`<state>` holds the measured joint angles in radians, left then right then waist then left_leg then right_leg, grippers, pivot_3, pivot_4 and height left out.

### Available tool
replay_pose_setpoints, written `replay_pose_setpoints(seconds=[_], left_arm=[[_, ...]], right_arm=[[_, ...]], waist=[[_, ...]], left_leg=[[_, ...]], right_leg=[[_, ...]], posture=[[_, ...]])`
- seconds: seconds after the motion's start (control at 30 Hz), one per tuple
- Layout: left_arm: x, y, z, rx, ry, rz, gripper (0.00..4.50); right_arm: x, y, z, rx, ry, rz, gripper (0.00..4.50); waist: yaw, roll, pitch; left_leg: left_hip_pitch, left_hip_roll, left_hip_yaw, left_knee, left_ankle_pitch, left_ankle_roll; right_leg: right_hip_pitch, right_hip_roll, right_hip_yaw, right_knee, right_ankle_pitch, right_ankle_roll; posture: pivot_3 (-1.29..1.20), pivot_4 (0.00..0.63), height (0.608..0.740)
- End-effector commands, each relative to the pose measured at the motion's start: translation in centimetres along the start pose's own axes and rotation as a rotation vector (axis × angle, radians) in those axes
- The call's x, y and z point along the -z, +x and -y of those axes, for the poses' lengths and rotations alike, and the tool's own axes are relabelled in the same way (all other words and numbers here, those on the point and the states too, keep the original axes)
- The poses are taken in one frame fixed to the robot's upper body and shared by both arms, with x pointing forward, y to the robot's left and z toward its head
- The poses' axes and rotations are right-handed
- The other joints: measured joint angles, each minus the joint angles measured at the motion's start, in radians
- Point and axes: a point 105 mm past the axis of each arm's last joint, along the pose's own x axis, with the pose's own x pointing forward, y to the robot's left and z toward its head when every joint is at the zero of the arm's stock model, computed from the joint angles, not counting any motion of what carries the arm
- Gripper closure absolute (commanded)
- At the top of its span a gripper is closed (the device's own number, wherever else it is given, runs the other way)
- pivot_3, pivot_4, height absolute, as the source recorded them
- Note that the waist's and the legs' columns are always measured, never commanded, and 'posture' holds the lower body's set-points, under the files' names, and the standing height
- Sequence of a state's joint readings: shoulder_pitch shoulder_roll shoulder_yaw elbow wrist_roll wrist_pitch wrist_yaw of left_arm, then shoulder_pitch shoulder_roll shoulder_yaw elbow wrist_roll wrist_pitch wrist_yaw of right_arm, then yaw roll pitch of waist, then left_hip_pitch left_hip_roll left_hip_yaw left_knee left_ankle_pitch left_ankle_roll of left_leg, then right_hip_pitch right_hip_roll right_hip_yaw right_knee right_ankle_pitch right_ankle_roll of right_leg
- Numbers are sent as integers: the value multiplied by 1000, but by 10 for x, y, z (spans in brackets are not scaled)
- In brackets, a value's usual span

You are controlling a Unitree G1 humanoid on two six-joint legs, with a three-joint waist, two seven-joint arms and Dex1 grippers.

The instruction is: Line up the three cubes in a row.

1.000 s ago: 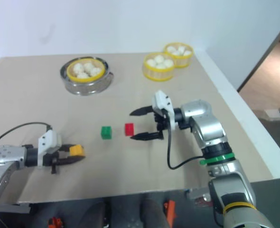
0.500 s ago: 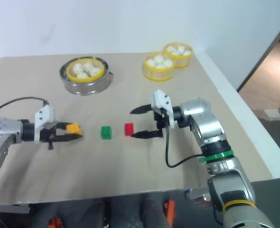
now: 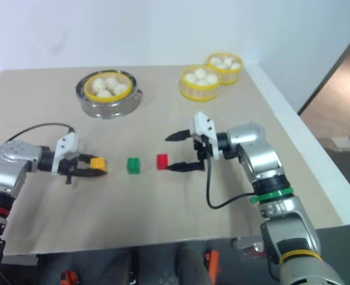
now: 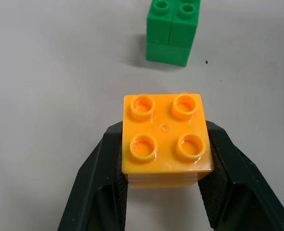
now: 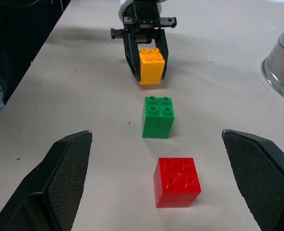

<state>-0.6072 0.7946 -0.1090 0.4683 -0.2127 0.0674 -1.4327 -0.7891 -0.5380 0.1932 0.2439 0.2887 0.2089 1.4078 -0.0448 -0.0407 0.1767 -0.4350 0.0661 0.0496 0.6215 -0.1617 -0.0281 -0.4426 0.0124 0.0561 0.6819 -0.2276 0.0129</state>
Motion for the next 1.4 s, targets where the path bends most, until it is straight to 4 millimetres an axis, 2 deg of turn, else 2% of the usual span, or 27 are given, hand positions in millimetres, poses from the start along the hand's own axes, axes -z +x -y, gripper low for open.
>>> replay_pose_setpoints(seconds=[0.03, 0.53, 1.13, 1.4], left_arm=[[-5, 0, -2, 18, 37, 4, 3132], [1, 8, 3, 57, 60, -30, 3132], [-2, 15, -5, 62, 76, -20, 3132], [6, 15, -3, 95, 54, -60, 3132]], right_arm=[[-9, -6, 2, 23, -46, 8, 0], [-7, -7, 3, 33, -41, 2, 0], [-6, -7, 3, 33, -47, -9, 0], [-3, -9, 2, 36, -45, -17, 0]], waist=[[0, 0, 0], [0, 0, 0], [0, 0, 0], [2, 0, 0]], left_leg=[[0, 0, 0, 0, 0, 0], [0, 0, 0, 1, 0, 0], [-1, 0, 0, 7, 0, 0], [-2, 0, 0, 9, 0, 0]], right_leg=[[0, 0, 0, 0, 0, 0], [0, 0, 0, 0, 0, 1], [1, 0, 1, 0, 4, 1], [1, 0, 1, 0, 4, 2]], posture=[[0, 150, 740], [0, 150, 740], [0, 150, 740], [0, 150, 740]])
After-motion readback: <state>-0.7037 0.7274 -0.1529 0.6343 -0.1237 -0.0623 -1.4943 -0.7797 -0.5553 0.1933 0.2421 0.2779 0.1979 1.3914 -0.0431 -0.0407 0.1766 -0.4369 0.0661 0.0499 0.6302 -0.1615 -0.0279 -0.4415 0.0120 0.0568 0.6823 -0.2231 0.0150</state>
